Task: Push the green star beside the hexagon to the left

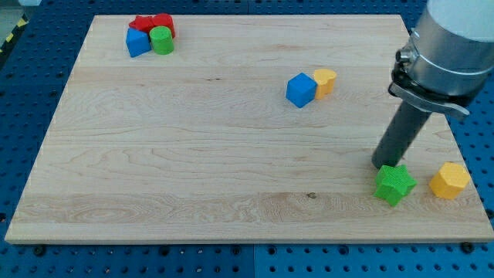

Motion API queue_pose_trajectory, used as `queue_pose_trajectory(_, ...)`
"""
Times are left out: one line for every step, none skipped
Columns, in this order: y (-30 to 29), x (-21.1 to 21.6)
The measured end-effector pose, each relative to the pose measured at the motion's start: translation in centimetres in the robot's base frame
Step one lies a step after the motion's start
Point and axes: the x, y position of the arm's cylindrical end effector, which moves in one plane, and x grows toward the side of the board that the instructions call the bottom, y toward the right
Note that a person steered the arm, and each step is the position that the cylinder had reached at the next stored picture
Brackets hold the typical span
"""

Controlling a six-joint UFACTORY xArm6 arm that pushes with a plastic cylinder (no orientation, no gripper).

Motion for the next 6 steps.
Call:
queue_pose_trajectory(-4.7,-1.0)
queue_pose_trajectory(-6.6,1.9)
queue_pose_trajectory(-4.9,3.3)
queue_pose_trajectory(-2.0,3.3)
queue_pose_trajectory(0.7,3.3)
queue_pose_trajectory(1.9,3.2)
